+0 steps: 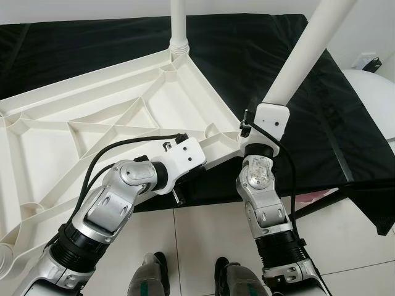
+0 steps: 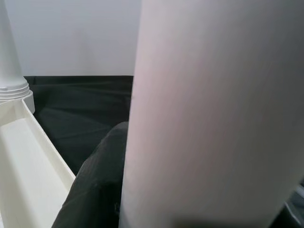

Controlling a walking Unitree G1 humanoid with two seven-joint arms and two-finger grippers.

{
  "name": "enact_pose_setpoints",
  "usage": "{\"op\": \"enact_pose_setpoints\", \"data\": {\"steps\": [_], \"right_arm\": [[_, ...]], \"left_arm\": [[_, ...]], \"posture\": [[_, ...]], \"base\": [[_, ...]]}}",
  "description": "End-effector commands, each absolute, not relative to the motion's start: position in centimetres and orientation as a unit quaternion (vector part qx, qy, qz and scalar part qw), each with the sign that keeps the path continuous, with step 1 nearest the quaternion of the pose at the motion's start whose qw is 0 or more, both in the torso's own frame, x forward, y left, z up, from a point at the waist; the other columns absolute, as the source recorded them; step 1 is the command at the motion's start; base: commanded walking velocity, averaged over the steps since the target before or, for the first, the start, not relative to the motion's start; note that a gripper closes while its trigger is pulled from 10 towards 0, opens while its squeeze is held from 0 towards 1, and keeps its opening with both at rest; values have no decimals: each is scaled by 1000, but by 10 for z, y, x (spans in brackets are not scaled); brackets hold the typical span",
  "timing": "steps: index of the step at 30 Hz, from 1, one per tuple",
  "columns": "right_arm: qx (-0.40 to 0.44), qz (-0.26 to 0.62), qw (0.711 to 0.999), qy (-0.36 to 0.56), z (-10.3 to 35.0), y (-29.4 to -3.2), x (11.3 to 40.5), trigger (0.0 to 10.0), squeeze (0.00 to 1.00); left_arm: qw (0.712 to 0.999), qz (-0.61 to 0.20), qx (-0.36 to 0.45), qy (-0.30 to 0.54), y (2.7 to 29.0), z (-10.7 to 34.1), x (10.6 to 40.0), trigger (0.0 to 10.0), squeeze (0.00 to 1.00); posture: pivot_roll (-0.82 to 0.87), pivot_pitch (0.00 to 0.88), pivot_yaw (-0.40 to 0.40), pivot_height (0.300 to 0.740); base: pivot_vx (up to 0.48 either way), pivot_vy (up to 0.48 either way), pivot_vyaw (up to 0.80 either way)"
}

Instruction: Building children table

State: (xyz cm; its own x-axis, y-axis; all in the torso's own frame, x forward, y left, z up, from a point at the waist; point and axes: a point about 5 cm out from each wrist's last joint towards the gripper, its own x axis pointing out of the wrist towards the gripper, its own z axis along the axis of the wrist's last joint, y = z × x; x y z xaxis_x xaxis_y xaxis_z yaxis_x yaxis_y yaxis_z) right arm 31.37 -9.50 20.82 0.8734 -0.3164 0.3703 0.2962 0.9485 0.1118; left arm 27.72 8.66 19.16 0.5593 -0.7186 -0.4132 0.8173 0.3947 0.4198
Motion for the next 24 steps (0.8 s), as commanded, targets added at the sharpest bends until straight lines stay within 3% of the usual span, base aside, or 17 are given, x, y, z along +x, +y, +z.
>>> {"op": "enact_pose_setpoints", "data": {"steps": [1,7,8,12,13,24], "right_arm": [[22,-246,962,-121,176,-126,314,10000,0],[26,-240,963,-120,176,-125,314,10000,0],[39,-224,966,-120,176,-123,315,10000,1000],[25,-224,967,-121,177,-121,315,10000,996],[18,-223,967,-122,177,-119,316,10000,0],[14,-210,969,-129,179,-116,316,10000,0]], "left_arm": [[840,-430,316,99,100,191,283,10000,0],[840,-430,316,99,100,191,282,10000,0],[840,-430,316,99,99,191,282,10000,0],[840,-430,315,98,99,191,283,10000,0],[840,-430,315,98,99,191,283,10000,0],[841,-429,314,97,98,191,283,10000,0]], "posture": [[-84,244,6,740],[-82,240,4,740],[-82,240,4,740],[-83,236,2,740],[-83,236,2,740],[-84,234,-2,740]], "base": [[0,0,0],[0,0,0],[0,0,0],[0,0,0],[0,0,0],[0,0,0]]}}
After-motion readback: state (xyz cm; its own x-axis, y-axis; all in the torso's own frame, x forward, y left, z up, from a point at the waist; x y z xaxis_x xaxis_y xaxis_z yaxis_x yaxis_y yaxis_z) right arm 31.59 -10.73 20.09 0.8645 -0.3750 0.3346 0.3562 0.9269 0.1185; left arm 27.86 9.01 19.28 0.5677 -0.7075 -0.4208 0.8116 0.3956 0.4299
